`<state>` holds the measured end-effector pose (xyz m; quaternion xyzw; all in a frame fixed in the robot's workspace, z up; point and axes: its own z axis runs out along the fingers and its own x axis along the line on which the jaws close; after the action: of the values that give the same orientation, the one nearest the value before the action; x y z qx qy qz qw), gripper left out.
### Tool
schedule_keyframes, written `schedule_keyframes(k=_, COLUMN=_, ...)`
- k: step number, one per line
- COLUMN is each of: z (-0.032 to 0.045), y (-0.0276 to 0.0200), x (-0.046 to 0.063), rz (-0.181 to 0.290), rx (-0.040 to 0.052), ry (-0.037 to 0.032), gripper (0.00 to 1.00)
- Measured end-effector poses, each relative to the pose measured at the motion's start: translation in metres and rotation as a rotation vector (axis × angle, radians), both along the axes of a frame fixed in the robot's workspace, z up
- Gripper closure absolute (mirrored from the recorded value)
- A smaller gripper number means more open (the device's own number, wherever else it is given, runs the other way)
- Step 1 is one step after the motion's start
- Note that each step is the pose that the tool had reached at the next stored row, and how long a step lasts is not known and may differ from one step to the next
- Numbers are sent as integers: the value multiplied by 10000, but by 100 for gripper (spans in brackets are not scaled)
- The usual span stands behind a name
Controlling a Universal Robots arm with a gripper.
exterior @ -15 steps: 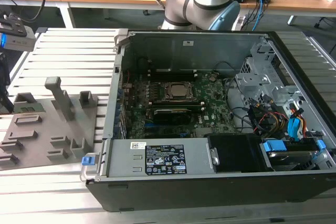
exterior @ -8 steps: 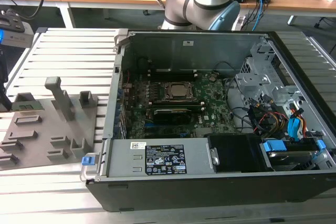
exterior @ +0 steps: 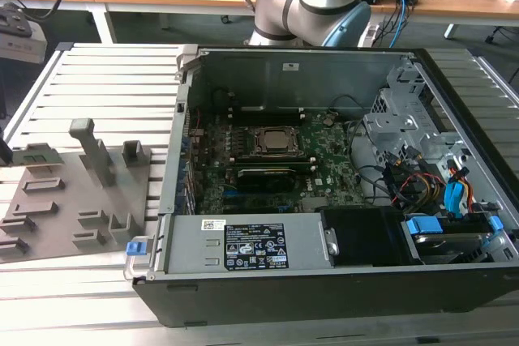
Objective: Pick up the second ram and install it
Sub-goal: 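Pick up the second ram and move it above second insertion slot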
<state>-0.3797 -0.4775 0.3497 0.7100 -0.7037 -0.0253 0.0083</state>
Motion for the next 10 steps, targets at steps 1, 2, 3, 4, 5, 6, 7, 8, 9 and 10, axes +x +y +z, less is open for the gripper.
schedule_keyframes(k=1, z=11, y=0, x=0, rz=0, rx=-1, ry=0, gripper=86)
schedule_keyframes(k=2, z=30, y=0, x=0, rz=0, rx=-1, ry=0, gripper=86)
schedule_keyframes(k=3, z=42, y=0, x=0, rz=0, rx=-1, ry=1, gripper=86)
schedule_keyframes(k=4, z=53, y=0, x=0, rz=0, rx=0, ry=0, gripper=86)
schedule_keyframes(k=5, z=69, y=0, x=0, rz=0, rx=0, ry=0, gripper=86)
schedule_keyframes(k=6, z=82, y=0, x=0, rz=0, rx=0, ry=0, gripper=86)
schedule_keyframes(k=7, z=95, y=0, x=0, rz=0, rx=-1, ry=1, gripper=86)
schedule_keyframes(k=8, z=102, y=0, x=0, rz=0, rx=-1, ry=1, gripper=86)
schedule_keyframes(k=9, z=110, y=0, x=0, rz=0, rx=-1, ry=1, gripper=86)
schedule_keyframes(k=10, z=124, y=0, x=0, rz=0, rx=-1, ry=1, gripper=86)
